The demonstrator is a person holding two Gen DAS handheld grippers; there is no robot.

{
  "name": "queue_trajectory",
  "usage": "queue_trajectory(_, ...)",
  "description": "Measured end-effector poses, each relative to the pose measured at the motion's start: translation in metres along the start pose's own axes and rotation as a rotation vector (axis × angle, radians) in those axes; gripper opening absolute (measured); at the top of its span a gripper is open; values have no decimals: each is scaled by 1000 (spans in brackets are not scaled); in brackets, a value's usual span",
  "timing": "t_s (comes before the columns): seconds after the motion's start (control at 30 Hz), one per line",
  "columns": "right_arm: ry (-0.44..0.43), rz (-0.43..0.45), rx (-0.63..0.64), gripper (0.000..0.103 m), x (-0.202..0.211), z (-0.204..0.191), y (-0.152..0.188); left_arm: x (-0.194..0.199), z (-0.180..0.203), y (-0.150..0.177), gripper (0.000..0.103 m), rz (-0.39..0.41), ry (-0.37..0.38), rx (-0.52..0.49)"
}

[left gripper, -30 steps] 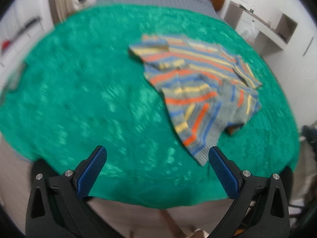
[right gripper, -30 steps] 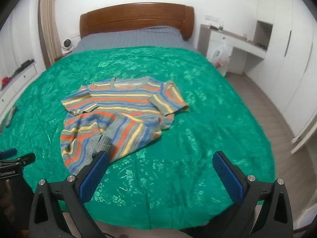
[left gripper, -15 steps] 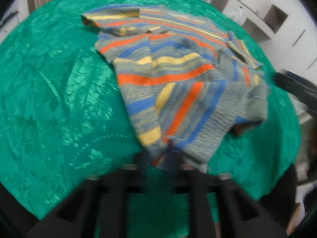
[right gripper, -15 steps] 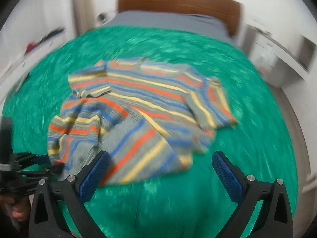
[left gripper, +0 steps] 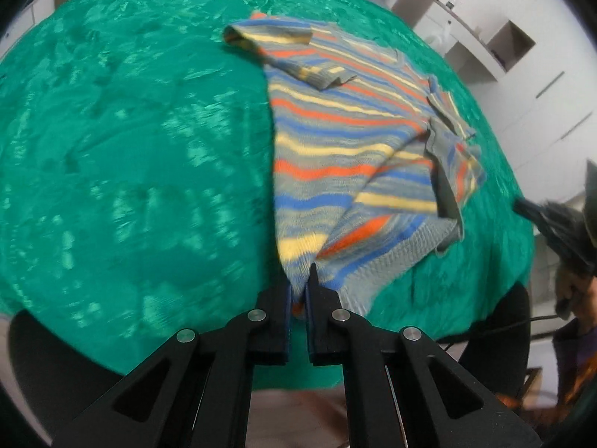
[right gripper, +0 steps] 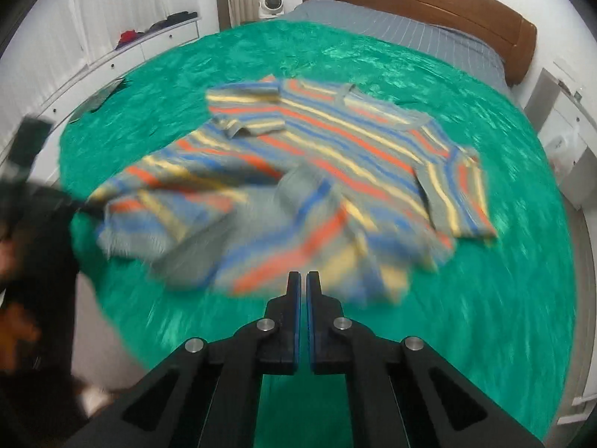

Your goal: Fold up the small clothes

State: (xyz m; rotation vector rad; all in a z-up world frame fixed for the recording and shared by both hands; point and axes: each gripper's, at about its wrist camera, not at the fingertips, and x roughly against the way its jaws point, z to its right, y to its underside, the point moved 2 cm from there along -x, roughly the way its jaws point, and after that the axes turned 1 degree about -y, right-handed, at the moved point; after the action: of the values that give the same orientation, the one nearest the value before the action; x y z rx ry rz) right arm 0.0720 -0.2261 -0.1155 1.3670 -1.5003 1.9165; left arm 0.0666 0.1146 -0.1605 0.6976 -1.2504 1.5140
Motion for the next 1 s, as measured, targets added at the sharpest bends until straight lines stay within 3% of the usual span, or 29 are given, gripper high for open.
queue_trajectory(0.07, 5, -51, -31, 3, 14, 4, 31, 0, -4, 4, 4, -15, -24, -22)
queue_trajectory(0.17, 81, -135, -108, 5, 11, 15, 72, -7, -4, 7, 4, -32, -46, -43)
queue_trajectory(0.2, 99, -139, -148, 10, 10, 21, 80, -11, -3, 6, 4, -35, -47, -41)
queue_trajectory(0.27, 111, -128, -240, 34, 6, 29, 84, -16, 1, 5, 4, -34, -54, -37)
queue_trajectory(0.3, 107, -115, -288, 50, 4, 30, 79, -18, 3, 4, 4, -31, -63, -35)
queue_trajectory(0.33, 89, -86, -334, 56, 1, 29, 69, -18, 4, 5, 4, -28, -74, -35)
queue_trajectory(0.53, 4, 15, -345, 59, -38, -13, -28, -26, -4, 9, 4, -36, -98, -4)
queue_trajectory(0.67, 125, -31, -319, 65, -95, -17, -84, -30, -8, 9, 6, -32, -95, 28)
queue_trajectory(0.7, 146, -69, -304, 60, -114, -16, -89, -32, -8, 9, 6, -31, -92, 33)
queue_trajectory(0.73, 162, -107, -291, 31, -125, -13, -87, -34, -8, 10, 10, -32, -93, 37)
queue_trajectory(0.77, 178, -139, -289, 19, -131, -9, -83, -34, -7, 11, 18, -31, -93, 37)
queue_trajectory(0.8, 177, -143, -315, 13, -127, -5, -76, -33, -7, 15, 25, -28, -89, 31)
queue_trajectory(0.83, 159, -117, -347, 7, -116, 1, -69, -32, -7, 18, 43, -29, -81, 25)
queue_trajectory(0.87, 146, -85, -368, 7, -102, 4, -61, -33, -7, 22, 55, -31, -79, 21)
queue_trajectory(1.0, 109, 14, -409, 6, -30, 10, -13, -43, -4, 33, 55, -47, -109, -31)
